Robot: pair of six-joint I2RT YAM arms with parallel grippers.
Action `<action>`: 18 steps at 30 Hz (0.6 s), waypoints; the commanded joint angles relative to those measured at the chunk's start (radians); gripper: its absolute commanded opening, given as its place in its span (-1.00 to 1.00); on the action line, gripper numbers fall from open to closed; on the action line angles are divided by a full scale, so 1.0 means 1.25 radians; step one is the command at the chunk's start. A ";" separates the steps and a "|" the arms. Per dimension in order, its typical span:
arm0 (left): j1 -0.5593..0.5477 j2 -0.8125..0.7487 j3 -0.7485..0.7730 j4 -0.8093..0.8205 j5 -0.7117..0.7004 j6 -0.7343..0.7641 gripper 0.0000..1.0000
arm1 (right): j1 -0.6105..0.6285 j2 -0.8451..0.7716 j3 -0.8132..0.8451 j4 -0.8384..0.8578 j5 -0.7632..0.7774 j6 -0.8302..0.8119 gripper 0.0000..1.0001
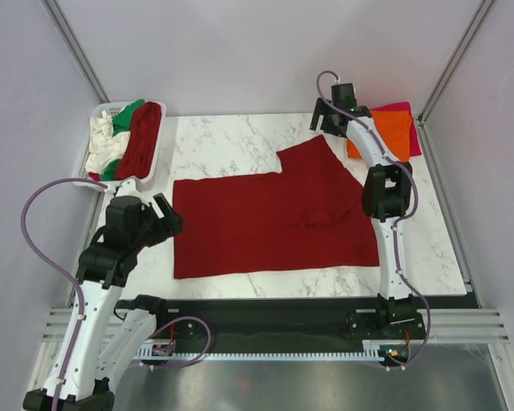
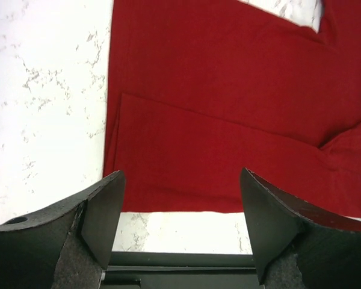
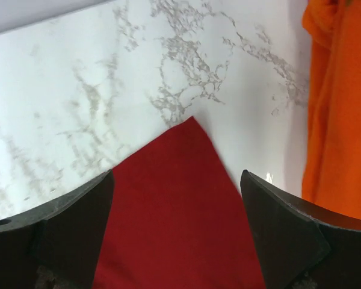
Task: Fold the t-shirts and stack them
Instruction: Fold the tshirt
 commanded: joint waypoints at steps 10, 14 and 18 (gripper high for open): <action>0.000 -0.027 -0.011 0.049 -0.040 0.030 0.64 | 0.011 0.156 0.121 0.007 0.017 -0.052 0.79; 0.000 -0.028 -0.012 0.050 -0.045 0.028 0.63 | 0.022 0.181 0.116 0.023 0.022 -0.057 0.65; 0.000 -0.021 -0.013 0.050 -0.050 0.026 0.62 | 0.027 0.205 0.110 0.032 0.029 -0.062 0.47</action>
